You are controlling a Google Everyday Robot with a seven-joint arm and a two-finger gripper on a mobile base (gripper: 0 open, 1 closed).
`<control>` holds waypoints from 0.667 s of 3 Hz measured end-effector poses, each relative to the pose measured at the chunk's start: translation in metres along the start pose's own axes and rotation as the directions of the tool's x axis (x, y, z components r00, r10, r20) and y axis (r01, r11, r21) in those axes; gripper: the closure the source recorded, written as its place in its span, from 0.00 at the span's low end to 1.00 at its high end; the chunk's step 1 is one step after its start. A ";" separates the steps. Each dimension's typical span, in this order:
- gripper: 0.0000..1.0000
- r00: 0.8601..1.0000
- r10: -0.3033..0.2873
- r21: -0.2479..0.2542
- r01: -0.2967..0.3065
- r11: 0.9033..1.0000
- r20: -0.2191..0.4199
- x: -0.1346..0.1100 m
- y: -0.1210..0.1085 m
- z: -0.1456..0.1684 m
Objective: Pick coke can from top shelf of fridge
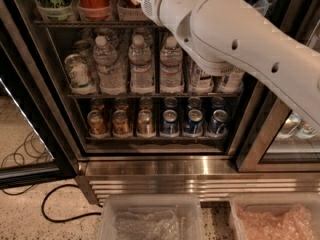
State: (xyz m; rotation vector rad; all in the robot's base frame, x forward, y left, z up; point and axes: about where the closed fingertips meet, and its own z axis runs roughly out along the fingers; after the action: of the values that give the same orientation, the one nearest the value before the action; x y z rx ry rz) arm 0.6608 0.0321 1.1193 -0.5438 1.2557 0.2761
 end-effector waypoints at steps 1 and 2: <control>1.00 1.000 -0.003 0.004 0.003 1.000 0.005 -0.003 0.002 -0.009; 1.00 1.000 0.023 -0.003 -0.023 1.000 -0.011 0.000 0.011 -0.020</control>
Offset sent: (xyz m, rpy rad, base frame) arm -0.0380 -0.0046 -0.0213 0.0291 0.0579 0.0105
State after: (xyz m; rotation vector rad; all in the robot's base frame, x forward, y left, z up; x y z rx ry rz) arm 0.6388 0.0307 1.1123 -0.5341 1.2726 0.2949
